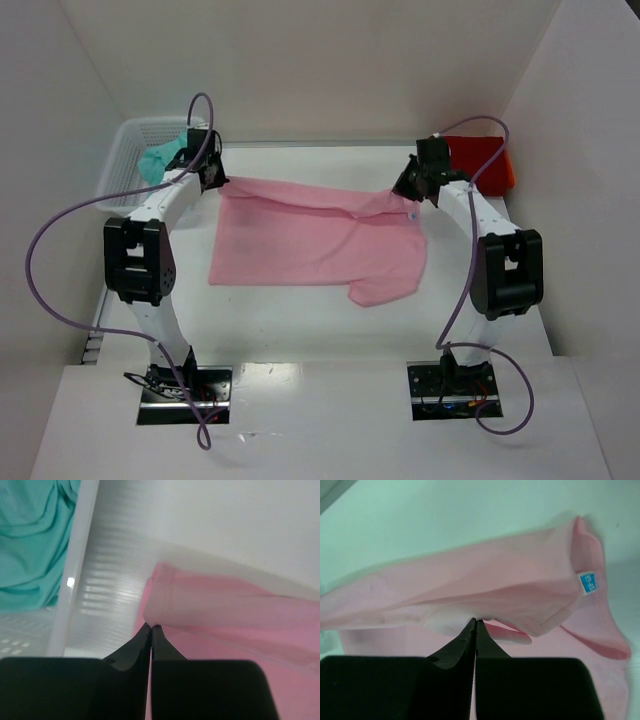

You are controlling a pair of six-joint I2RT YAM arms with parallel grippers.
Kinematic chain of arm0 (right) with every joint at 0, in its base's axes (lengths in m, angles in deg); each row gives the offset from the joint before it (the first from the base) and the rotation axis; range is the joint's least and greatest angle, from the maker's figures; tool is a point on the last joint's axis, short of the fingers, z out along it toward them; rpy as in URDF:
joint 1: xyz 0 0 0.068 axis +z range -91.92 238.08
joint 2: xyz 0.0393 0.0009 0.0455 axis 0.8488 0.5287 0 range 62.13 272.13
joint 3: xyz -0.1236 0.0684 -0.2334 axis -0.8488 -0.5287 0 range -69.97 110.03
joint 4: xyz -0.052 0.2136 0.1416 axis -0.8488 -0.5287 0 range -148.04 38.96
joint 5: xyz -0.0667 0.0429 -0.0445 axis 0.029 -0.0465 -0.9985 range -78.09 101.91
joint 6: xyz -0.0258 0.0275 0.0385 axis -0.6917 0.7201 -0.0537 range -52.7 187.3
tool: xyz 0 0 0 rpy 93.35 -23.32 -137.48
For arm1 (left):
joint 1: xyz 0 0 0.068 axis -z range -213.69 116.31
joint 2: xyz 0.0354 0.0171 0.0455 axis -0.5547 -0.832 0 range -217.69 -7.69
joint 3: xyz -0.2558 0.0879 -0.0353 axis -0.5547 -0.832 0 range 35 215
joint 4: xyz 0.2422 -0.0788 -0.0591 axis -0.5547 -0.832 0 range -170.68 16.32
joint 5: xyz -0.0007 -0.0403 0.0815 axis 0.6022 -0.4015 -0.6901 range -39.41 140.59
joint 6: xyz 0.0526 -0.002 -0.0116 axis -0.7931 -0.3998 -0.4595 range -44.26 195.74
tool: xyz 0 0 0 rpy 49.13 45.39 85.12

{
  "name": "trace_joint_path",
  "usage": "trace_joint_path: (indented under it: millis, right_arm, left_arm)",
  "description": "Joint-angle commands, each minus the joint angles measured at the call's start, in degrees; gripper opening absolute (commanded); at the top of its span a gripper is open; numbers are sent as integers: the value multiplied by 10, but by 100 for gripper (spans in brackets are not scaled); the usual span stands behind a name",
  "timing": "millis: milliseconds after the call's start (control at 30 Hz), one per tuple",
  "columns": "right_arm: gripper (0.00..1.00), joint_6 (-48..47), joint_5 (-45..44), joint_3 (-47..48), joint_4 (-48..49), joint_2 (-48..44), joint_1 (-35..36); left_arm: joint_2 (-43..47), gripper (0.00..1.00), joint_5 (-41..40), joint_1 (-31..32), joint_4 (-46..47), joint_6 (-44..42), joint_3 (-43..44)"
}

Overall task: Fold and stack the t-shirts
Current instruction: Fold the flattened tshirt in 1/3 of the way

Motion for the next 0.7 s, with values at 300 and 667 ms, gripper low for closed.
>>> trace_joint_path:
  millis: [300,667]
  right_arm:
    - [0,-38,-19,157,27,85,-33]
    - [0,-56,-12,268,54,151,-34]
  left_arm:
    - [-82,0,15,-15,31,-39,139]
    - [-126,0,44,-32,26,-51,207]
